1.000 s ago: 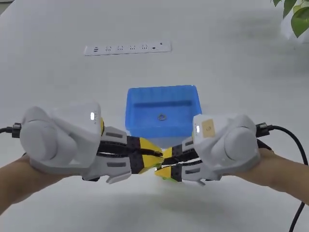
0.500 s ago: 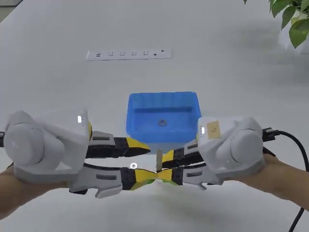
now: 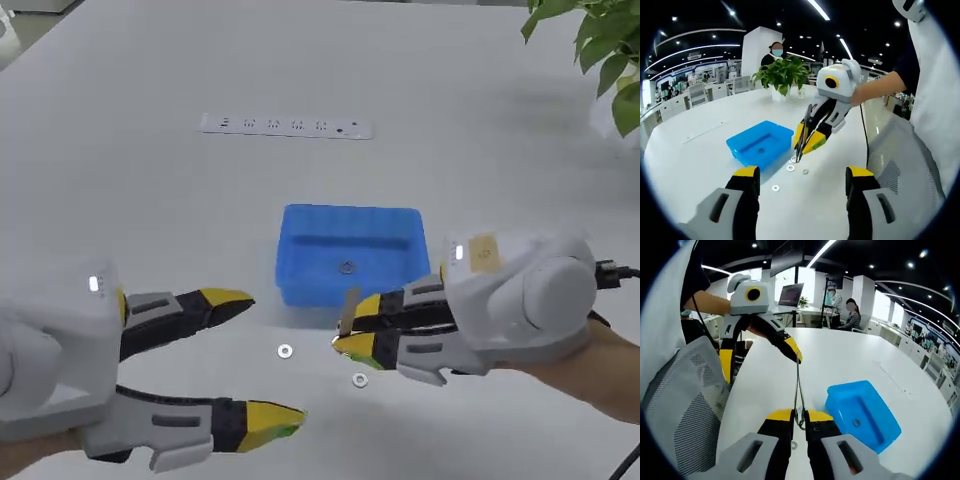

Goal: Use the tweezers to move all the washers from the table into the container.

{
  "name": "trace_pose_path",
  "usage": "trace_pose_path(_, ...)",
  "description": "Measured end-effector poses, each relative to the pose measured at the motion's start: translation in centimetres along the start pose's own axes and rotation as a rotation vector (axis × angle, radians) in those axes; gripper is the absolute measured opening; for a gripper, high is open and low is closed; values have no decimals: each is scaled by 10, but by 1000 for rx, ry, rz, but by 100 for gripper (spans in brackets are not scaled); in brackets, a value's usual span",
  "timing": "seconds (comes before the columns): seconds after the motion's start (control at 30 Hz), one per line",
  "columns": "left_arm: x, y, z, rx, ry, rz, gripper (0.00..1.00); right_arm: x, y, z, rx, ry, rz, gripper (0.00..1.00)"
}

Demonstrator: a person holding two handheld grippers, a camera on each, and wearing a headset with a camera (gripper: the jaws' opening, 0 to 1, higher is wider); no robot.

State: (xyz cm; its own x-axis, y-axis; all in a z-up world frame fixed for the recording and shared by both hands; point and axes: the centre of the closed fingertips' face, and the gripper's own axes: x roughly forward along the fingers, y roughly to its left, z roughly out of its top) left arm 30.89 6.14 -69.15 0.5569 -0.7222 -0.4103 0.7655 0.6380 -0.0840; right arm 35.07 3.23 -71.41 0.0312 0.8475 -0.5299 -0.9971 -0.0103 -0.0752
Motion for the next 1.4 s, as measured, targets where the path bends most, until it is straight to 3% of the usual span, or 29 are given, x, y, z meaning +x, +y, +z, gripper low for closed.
trace_pose_path(0.37,-8,7,0,-56,-67,101,94,-15,-27,31,-28,-43,-41,10)
trace_pose_path(0.47,-12,10,2,-67,-80,117,99,-17,-43,36,-27,-54,-60,10)
trace_pose_path(0.7,-17,17,-1,-75,-80,133,100,-20,-79,35,17,-65,-115,10)
trace_pose_path(0.97,-19,22,-8,-97,-87,162,100,4,-111,11,59,-13,-133,10)
trace_pose_path(1.2,-24,27,-16,-119,-81,183,99,29,-116,-17,91,49,-107,10)
trace_pose_path(1.4,-28,28,-19,-130,-78,192,99,41,-112,-30,111,69,-89,10)
